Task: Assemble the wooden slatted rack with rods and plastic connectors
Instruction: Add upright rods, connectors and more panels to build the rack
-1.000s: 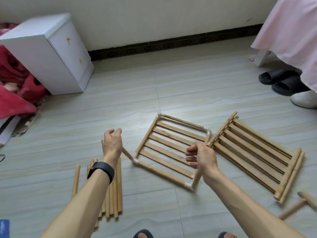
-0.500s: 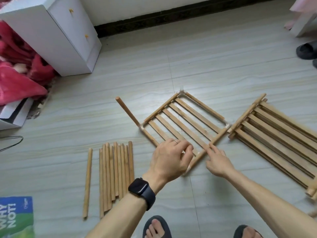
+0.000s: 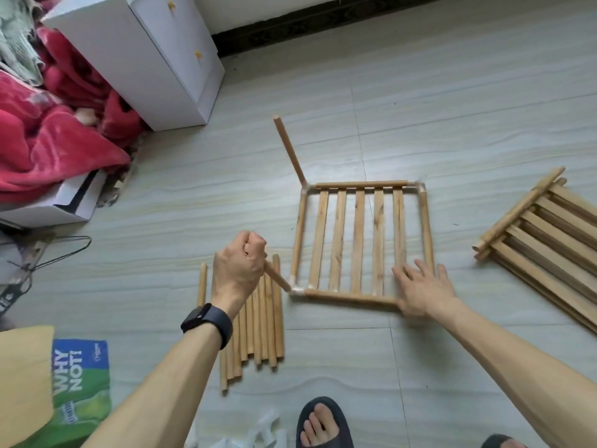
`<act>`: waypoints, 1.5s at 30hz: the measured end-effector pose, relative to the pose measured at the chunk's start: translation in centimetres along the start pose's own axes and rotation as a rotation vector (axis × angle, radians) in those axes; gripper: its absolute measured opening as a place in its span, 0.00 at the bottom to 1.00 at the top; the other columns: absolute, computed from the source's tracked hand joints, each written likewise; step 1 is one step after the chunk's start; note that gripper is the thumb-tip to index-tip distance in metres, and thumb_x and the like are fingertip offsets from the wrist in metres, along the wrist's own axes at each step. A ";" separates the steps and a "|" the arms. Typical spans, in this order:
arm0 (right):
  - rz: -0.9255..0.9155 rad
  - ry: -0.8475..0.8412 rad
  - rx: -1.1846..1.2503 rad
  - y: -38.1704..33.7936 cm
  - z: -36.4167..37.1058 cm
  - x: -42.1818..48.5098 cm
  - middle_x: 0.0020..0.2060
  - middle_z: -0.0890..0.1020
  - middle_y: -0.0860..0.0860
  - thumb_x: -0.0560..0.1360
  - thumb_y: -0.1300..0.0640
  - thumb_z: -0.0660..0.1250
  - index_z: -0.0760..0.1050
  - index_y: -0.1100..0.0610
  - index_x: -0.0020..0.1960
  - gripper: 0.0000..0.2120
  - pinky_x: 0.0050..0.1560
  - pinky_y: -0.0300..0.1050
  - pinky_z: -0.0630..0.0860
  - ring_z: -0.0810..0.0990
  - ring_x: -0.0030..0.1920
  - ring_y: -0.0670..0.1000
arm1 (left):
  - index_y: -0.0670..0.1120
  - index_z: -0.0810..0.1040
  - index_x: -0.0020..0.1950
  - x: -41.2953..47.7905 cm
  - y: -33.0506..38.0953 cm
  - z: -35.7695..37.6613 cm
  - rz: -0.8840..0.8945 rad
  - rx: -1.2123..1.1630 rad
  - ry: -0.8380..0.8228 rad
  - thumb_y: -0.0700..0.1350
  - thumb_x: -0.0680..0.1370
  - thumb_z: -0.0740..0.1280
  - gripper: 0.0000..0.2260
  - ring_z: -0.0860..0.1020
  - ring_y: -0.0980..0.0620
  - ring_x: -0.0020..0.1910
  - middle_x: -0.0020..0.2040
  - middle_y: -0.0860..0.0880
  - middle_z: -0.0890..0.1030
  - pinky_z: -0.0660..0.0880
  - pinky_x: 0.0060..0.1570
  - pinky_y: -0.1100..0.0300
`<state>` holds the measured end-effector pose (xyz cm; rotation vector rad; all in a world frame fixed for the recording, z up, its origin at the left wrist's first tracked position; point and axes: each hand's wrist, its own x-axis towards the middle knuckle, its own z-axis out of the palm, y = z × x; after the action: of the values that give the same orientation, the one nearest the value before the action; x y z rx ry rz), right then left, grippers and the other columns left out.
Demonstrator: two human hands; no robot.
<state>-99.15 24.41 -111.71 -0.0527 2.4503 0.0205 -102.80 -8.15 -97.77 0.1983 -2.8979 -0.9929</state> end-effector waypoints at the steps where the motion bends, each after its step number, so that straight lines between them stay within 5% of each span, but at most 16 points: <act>1: -0.002 -0.029 0.007 -0.2 0.2 -0.1 0.82 0.48 0.50 0.81 0.42 0.55 0.44 0.50 0.83 0.35 0.75 0.67 0.53 0.52 0.81 0.58 | 0.50 0.79 0.44 0.5 -0.1 0.2 -0.049 -0.037 0.041 0.63 0.78 0.50 0.23 0.82 0.48 0.34 0.34 0.50 0.83 0.81 0.35 0.47; 5: -0.056 -0.030 0.100 -2.1 2.0 -2.3 0.81 0.50 0.54 0.81 0.41 0.56 0.52 0.48 0.81 0.31 0.68 0.59 0.71 0.61 0.76 0.61 | 0.51 0.78 0.48 3.0 0.0 0.9 -0.127 -0.058 0.119 0.66 0.81 0.57 0.21 0.84 0.51 0.42 0.39 0.54 0.84 0.81 0.45 0.52; 8: -0.153 -0.082 0.256 -4.0 3.8 -4.2 0.81 0.52 0.55 0.80 0.43 0.59 0.51 0.52 0.82 0.35 0.75 0.53 0.65 0.60 0.78 0.59 | 0.50 0.74 0.62 5.0 0.4 1.4 -0.182 -0.153 0.047 0.67 0.79 0.61 0.23 0.82 0.50 0.53 0.54 0.52 0.83 0.77 0.56 0.53; 11: -0.286 -0.161 0.480 -5.8 4.0 -5.8 0.78 0.66 0.52 0.78 0.50 0.63 0.59 0.54 0.81 0.33 0.75 0.42 0.61 0.65 0.76 0.54 | 0.51 0.60 0.79 5.2 0.9 2.6 -0.291 -0.293 -0.063 0.61 0.80 0.64 0.31 0.73 0.49 0.68 0.74 0.48 0.71 0.70 0.67 0.52; 13: -0.300 -0.194 0.683 -6.2 3.5 -6.4 0.73 0.74 0.48 0.78 0.55 0.63 0.69 0.51 0.76 0.26 0.70 0.36 0.65 0.72 0.72 0.49 | 0.52 0.54 0.81 3.4 1.0 4.3 -0.317 -0.286 -0.089 0.58 0.81 0.65 0.33 0.72 0.48 0.68 0.77 0.49 0.66 0.69 0.68 0.49; 16: -0.193 0.014 0.790 -4.4 3.7 -5.7 0.67 0.79 0.47 0.79 0.57 0.62 0.77 0.52 0.68 0.18 0.68 0.37 0.67 0.76 0.67 0.47 | 0.51 0.59 0.80 -2.4 0.0 7.8 -0.253 -0.161 -0.282 0.57 0.81 0.65 0.30 0.71 0.47 0.69 0.75 0.47 0.66 0.69 0.67 0.52; 19: -0.044 0.223 0.466 0.0 4.5 -4.1 0.76 0.68 0.51 0.81 0.53 0.59 0.68 0.52 0.74 0.22 0.75 0.47 0.62 0.64 0.76 0.52 | 0.55 0.65 0.77 -9.0 -0.9 12.0 -0.101 0.141 -0.631 0.62 0.80 0.64 0.28 0.63 0.44 0.77 0.79 0.47 0.58 0.65 0.71 0.52; 23: 0.001 0.058 0.087 3.8 4.2 -4.0 0.82 0.41 0.47 0.80 0.53 0.57 0.46 0.42 0.82 0.34 0.78 0.62 0.45 0.40 0.82 0.54 | 0.60 0.69 0.73 -13.2 -1.1 15.9 0.057 0.446 -0.845 0.68 0.77 0.63 0.27 0.51 0.42 0.81 0.83 0.46 0.47 0.59 0.77 0.47; 28: -0.108 0.081 0.016 2.1 5.1 -5.0 0.82 0.50 0.48 0.77 0.46 0.60 0.50 0.42 0.82 0.36 0.79 0.62 0.44 0.45 0.82 0.54 | 0.55 0.76 0.66 -11.9 -1.9 15.0 0.155 0.588 -0.837 0.57 0.78 0.66 0.17 0.60 0.41 0.76 0.81 0.47 0.57 0.65 0.71 0.47; 30: -0.196 0.125 -0.004 1.0 6.4 -5.4 0.76 0.64 0.49 0.73 0.44 0.60 0.59 0.40 0.79 0.34 0.77 0.63 0.52 0.59 0.78 0.55 | 0.52 0.77 0.66 -10.9 -3.6 13.7 0.168 0.633 -0.858 0.52 0.78 0.67 0.16 0.59 0.42 0.75 0.79 0.49 0.59 0.67 0.70 0.47; 33: -0.272 0.241 0.012 -0.6 8.6 -5.5 0.55 0.79 0.48 0.68 0.48 0.71 0.72 0.40 0.68 0.28 0.59 0.59 0.73 0.80 0.55 0.55 | 0.51 0.78 0.66 -10.0 -6.3 12.2 0.178 0.644 -0.847 0.47 0.81 0.66 0.13 0.53 0.43 0.80 0.81 0.50 0.56 0.65 0.74 0.47; 35: -0.260 0.321 0.033 -0.9 9.9 -5.8 0.46 0.79 0.47 0.64 0.55 0.78 0.78 0.40 0.62 0.28 0.43 0.51 0.76 0.80 0.43 0.54 | 0.52 0.78 0.65 -9.8 -7.3 11.9 0.195 0.642 -0.841 0.44 0.82 0.64 0.12 0.52 0.45 0.81 0.83 0.50 0.54 0.64 0.75 0.48; 38: -0.230 0.401 0.043 -0.4 10.7 -6.6 0.42 0.79 0.47 0.61 0.60 0.81 0.81 0.42 0.58 0.28 0.32 0.49 0.74 0.79 0.39 0.54 | 0.51 0.77 0.64 -10.0 -7.2 12.3 0.202 0.625 -0.823 0.40 0.81 0.64 0.13 0.50 0.46 0.82 0.83 0.51 0.53 0.64 0.75 0.48; 41: -0.206 0.447 0.061 0.1 10.8 -7.2 0.39 0.79 0.48 0.62 0.60 0.82 0.82 0.45 0.55 0.24 0.29 0.45 0.69 0.78 0.36 0.54 | 0.52 0.76 0.65 -10.5 -6.7 13.2 0.210 0.569 -0.780 0.39 0.80 0.65 0.15 0.54 0.45 0.81 0.83 0.50 0.52 0.67 0.73 0.48; 45: -0.158 0.507 0.112 1.4 11.9 -7.2 0.40 0.79 0.49 0.63 0.61 0.83 0.82 0.46 0.55 0.23 0.31 0.45 0.73 0.77 0.36 0.55 | 0.53 0.68 0.71 -11.4 -5.9 13.1 0.167 0.445 -0.578 0.52 0.78 0.66 0.22 0.64 0.46 0.76 0.81 0.48 0.56 0.66 0.73 0.50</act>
<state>-86.12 26.39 -116.32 -0.2259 2.9392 -0.2250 -92.37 -3.20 -112.04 -0.3696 -3.5438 -0.4078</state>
